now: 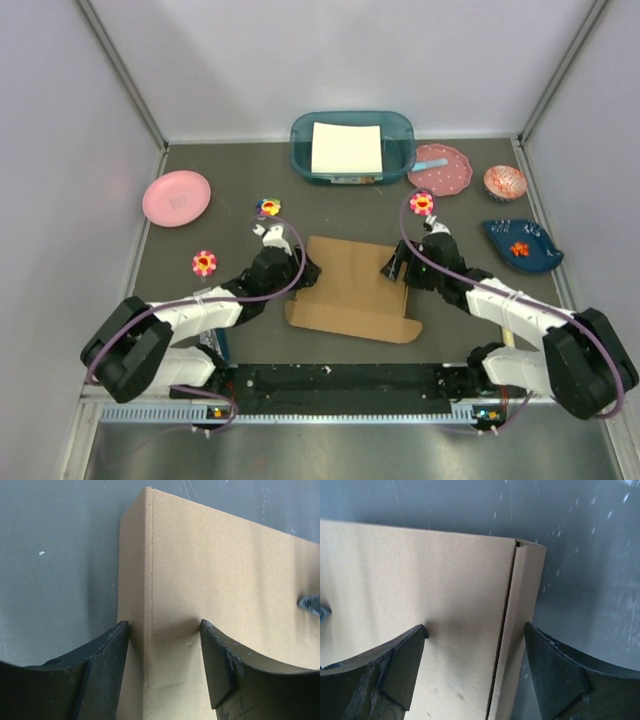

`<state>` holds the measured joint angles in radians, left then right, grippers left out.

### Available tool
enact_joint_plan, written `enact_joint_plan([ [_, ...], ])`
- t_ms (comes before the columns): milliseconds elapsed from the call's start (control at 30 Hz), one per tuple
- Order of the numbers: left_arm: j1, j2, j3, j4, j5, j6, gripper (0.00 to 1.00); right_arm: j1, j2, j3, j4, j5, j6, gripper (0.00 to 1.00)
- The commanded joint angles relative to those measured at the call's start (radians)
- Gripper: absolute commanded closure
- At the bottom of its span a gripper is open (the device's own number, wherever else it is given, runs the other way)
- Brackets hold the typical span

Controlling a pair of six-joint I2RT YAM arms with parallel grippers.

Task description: Fold the paper box

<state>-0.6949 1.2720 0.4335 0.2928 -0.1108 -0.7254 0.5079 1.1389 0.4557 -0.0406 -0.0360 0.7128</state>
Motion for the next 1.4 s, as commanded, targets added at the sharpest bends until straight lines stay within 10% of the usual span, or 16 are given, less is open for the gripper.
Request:
enact_joint_plan([
  [0, -0.006, 0.013, -0.015, 0.046, 0.054, -0.025, 0.39, -0.063, 0.128, 0.109, 0.120, 0.016, -0.062, 0.24],
  [300, 0.089, 0.082, 0.094, -0.004, 0.022, -0.014, 0.39, -0.089, 0.289, 0.250, 0.101, -0.019, -0.072, 0.26],
  [600, 0.124, 0.042, 0.111, -0.052, -0.010, 0.007, 0.31, -0.095, 0.125, 0.178, 0.016, -0.027, -0.072, 0.18],
  [1167, 0.124, 0.132, -0.007, -0.014, 0.008, 0.001, 0.41, -0.095, 0.167, -0.089, 0.186, -0.081, -0.015, 0.44],
  [1367, 0.126, 0.026, 0.013, -0.070, -0.036, -0.002, 0.29, -0.097, 0.073, -0.046, 0.099, -0.033, -0.015, 0.27],
])
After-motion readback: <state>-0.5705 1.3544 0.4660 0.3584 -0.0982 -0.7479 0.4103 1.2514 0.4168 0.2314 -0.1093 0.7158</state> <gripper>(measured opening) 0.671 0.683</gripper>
